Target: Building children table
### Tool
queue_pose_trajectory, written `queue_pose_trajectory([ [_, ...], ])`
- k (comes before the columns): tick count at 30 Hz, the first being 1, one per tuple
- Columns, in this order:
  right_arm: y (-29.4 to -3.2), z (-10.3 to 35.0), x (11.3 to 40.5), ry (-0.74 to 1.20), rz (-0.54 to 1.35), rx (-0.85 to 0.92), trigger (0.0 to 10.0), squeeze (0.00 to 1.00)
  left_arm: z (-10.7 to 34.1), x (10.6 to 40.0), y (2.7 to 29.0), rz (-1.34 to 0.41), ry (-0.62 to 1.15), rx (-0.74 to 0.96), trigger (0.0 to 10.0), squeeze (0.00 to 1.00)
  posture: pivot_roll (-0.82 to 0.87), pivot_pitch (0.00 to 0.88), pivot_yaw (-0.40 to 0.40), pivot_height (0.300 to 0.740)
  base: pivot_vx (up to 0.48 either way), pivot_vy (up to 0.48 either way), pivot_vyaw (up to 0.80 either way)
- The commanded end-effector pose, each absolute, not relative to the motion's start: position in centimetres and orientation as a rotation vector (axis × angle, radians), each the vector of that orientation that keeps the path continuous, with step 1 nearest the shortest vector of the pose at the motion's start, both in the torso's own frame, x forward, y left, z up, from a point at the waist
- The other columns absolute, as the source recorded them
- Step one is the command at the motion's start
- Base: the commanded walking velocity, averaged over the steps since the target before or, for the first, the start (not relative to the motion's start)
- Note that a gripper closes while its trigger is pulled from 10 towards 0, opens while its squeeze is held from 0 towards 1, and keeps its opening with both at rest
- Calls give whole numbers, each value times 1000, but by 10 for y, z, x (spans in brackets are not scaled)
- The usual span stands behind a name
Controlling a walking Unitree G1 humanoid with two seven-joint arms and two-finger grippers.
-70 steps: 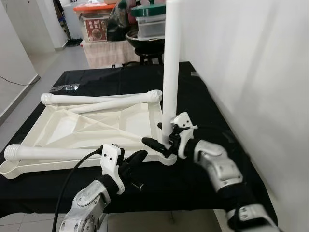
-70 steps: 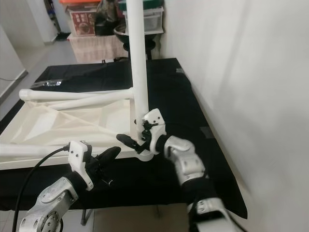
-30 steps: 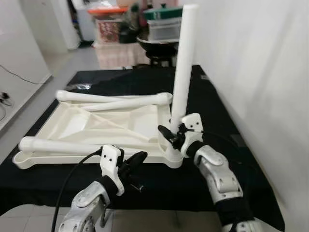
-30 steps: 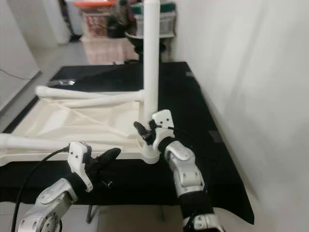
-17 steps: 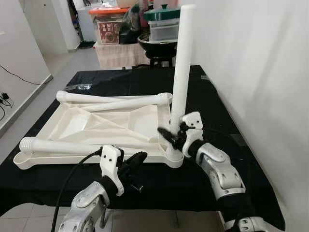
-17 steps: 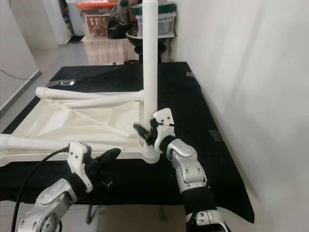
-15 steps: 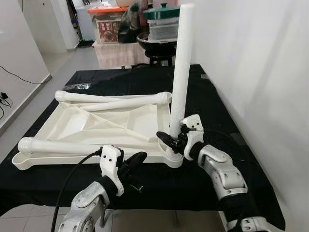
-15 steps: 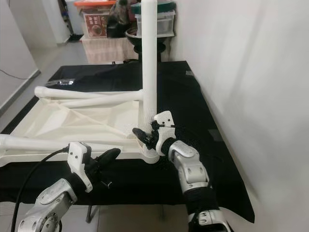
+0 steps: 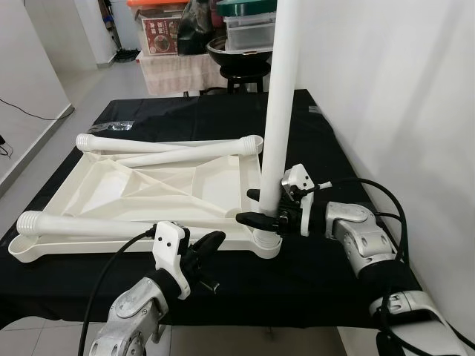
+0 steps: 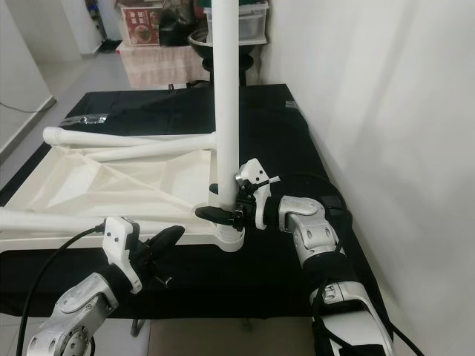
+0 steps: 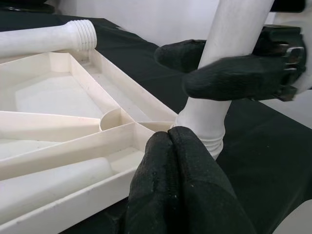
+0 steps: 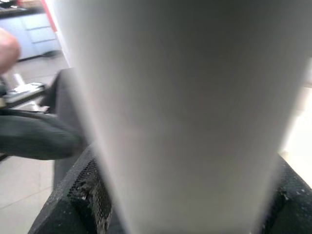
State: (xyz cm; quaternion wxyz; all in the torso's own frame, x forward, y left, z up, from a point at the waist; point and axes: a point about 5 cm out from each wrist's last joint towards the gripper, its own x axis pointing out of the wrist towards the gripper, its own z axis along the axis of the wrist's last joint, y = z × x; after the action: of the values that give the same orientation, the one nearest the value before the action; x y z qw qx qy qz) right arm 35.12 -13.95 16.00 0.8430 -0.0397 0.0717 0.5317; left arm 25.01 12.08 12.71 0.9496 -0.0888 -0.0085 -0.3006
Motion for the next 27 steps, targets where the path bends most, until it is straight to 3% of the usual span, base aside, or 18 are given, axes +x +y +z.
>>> queue_pose_trajectory([
  [1,-138,165,353,130,1141,-85,10000,0,126,249,121,-609,-8,-184,10000,0,-9,0,9,740,0,0,0],
  [4,-139,167,353,129,1158,-79,10000,0,126,249,121,-608,-8,-184,10000,0,-9,0,9,740,0,0,0],
  [5,-140,169,353,126,1169,-76,980,0,126,249,120,-609,-7,-184,10000,0,-9,0,9,740,0,0,0],
  [6,-140,169,353,126,1169,-76,980,0,126,249,120,-609,-7,-184,10000,0,-9,0,9,740,0,0,0],
  [7,-142,171,352,125,1184,-73,0,0,126,249,120,-610,-7,-185,10000,0,-9,0,9,740,0,0,0],
  [18,-149,170,353,115,1219,-70,0,0,126,249,120,-611,-6,-186,10000,0,-25,0,16,740,0,0,0],
  [20,-143,150,348,150,1063,-96,0,0,127,249,121,-608,-9,-188,10000,0,-34,0,13,740,0,0,0],
  [23,-143,150,348,150,1063,-96,0,0,127,249,121,-608,-9,-188,10000,0,-34,0,13,740,0,0,0],
  [24,-125,129,339,146,790,-117,0,0,127,249,123,-605,-10,-189,10000,0,-62,0,18,740,0,0,0],
  [25,-125,129,339,146,790,-117,0,0,127,249,123,-605,-10,-189,10000,0,-62,0,18,740,0,0,0],
  [26,-116,126,325,61,510,-282,0,0,127,249,124,-604,-11,-191,10000,0,-65,0,22,740,0,0,0],
  [27,-116,126,325,61,510,-282,0,0,127,249,124,-604,-11,-191,10000,0,-65,0,22,740,0,0,0],
])
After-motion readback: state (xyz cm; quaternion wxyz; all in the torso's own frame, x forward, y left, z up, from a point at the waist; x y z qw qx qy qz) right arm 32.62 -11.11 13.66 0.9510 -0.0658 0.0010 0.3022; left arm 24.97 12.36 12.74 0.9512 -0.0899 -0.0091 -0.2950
